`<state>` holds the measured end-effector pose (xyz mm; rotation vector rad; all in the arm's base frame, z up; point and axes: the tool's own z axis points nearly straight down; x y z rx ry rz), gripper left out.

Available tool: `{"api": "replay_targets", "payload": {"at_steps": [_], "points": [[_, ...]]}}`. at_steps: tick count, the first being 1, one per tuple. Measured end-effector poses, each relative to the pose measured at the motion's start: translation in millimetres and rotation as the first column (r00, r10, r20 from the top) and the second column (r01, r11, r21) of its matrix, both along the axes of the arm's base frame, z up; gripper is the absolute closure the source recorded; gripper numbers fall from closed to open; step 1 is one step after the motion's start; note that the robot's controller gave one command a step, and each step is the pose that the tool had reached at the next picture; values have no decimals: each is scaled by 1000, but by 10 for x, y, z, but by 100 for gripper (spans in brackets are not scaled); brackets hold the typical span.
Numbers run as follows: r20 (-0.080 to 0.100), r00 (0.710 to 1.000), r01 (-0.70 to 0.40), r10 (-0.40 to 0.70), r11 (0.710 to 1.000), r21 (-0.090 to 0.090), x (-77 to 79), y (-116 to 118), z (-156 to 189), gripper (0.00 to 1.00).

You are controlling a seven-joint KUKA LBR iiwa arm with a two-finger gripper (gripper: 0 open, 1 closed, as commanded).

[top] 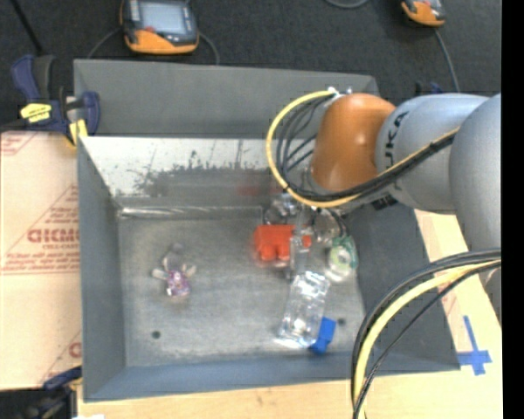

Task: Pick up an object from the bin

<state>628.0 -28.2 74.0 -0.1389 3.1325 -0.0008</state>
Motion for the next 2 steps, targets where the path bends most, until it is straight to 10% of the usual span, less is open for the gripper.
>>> {"api": "replay_targets", "payload": {"at_steps": [1, 2], "points": [[-5, 1000, 1, -1, 1000, 0, -25, -2, 3, 100], [6, 999, 52, -52, 999, 0, -434, -107, 1884, 100]]}}
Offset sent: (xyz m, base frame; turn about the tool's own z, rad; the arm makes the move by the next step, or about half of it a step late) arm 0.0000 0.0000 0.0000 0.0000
